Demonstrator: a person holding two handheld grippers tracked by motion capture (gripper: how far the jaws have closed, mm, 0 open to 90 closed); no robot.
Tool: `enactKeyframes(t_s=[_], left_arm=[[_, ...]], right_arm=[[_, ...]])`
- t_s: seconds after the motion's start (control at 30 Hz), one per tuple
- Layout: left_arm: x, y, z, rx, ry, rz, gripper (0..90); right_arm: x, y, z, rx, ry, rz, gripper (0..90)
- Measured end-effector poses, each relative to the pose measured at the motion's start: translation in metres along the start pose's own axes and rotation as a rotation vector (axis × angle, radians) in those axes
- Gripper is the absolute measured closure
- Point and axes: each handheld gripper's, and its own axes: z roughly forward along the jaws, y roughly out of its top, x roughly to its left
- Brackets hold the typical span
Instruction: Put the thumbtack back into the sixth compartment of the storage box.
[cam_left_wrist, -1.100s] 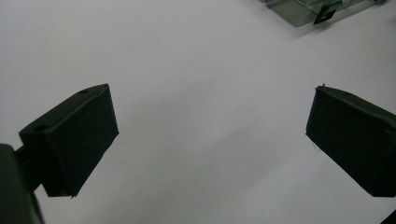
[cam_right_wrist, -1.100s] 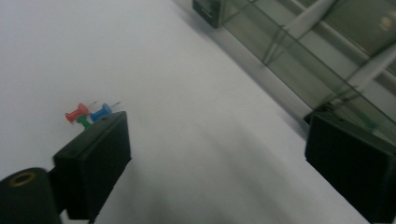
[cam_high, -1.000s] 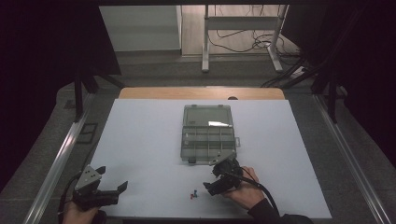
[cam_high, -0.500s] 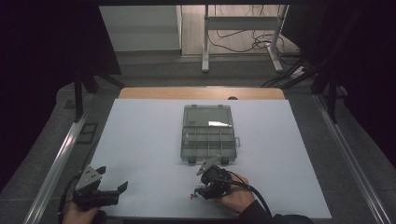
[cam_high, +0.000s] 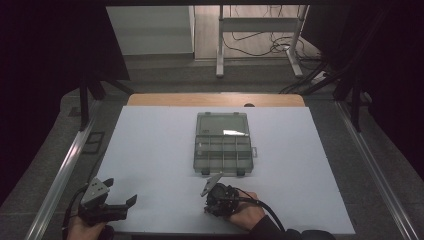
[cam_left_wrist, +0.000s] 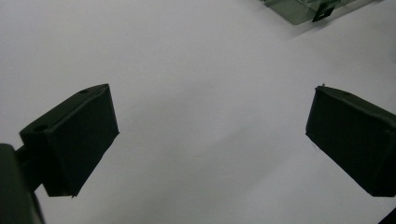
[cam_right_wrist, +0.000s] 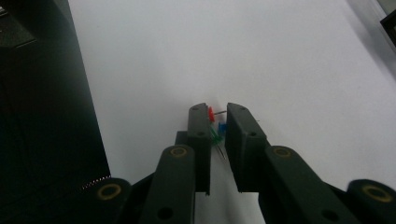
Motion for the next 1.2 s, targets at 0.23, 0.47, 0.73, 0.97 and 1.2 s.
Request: enactKeyframes(t_s=[0.23, 0.47, 0.73, 0.97, 1.2], left_arm=[[0.000, 0.000, 0.000, -0.002, -0.002, -0.002, 2.7], [0.000, 0.000, 0.000, -0.004, -0.002, -0.002, 2.6], [0.000, 0.000, 0.000, -0.006, -0.004, -0.002, 2.6], [0.000, 0.000, 0.000, -0.004, -0.003, 0.000, 2.6], [0.000, 0.000, 0.000, -0.002, -0.003, -0.002, 2.6]], right_arm=[[0.002, -0.001, 0.003, 0.019, 0.001, -0.019, 81.6], [0.005, -0.003, 0.006, 0.023, -0.007, -0.037, 80.9], [0.005, -0.003, 0.005, 0.027, -0.010, -0.026, 83.0], [0.001, -0.004, -0.001, 0.004, -0.018, -0.006, 83.0], [-0.006, -0.004, -0.010, -0.038, -0.034, 0.029, 83.0]])
